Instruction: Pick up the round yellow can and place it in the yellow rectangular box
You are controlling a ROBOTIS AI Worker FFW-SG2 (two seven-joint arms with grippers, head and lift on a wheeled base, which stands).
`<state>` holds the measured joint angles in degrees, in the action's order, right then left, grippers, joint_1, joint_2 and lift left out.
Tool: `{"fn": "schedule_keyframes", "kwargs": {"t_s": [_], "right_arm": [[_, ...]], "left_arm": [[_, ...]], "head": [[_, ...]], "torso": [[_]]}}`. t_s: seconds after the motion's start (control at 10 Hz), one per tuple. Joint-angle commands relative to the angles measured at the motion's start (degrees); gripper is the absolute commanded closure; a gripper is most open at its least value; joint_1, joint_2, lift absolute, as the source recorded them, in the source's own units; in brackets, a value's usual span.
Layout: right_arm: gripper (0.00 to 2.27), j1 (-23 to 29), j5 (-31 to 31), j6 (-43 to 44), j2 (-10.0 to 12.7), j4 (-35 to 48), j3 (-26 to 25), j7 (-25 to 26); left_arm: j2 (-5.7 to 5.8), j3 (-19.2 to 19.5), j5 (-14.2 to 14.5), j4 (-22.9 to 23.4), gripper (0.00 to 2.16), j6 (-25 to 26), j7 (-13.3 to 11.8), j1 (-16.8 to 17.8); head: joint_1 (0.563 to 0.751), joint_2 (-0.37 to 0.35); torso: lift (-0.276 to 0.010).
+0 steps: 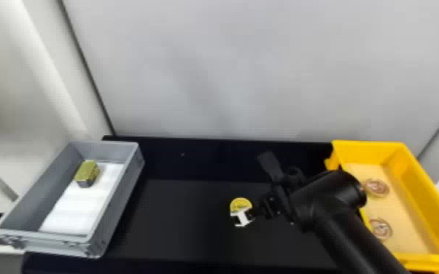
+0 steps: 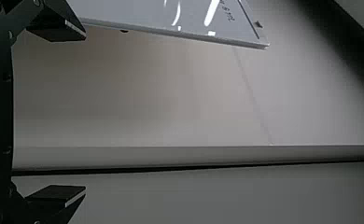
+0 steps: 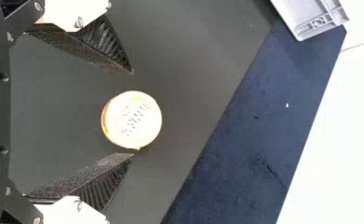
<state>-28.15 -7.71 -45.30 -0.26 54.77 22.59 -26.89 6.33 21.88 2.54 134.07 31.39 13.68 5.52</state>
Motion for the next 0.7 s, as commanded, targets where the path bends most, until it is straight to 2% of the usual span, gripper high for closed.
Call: {"fn": "schedule_keyframes", "kwargs": {"t_s": [0.0, 0.6], "right_arm": [[0.17, 0.2, -0.2, 2.4, 0.1, -2.7, 0.2, -0.3], [0.17, -0.1, -0.1, 9.7, 0.3, -8.5, 0.1, 1.3]], "left_arm": [[0.00, -0.2, 0.0, 0.1, 0.12, -0.2, -0.2, 0.0], [0.00, -1.0, -0.3, 0.1, 0.12, -0.6, -0.7, 0.3]], "head": [[0.694, 0.054], [0.694, 0.054]], "torso": [[0.000], [0.000]]}}
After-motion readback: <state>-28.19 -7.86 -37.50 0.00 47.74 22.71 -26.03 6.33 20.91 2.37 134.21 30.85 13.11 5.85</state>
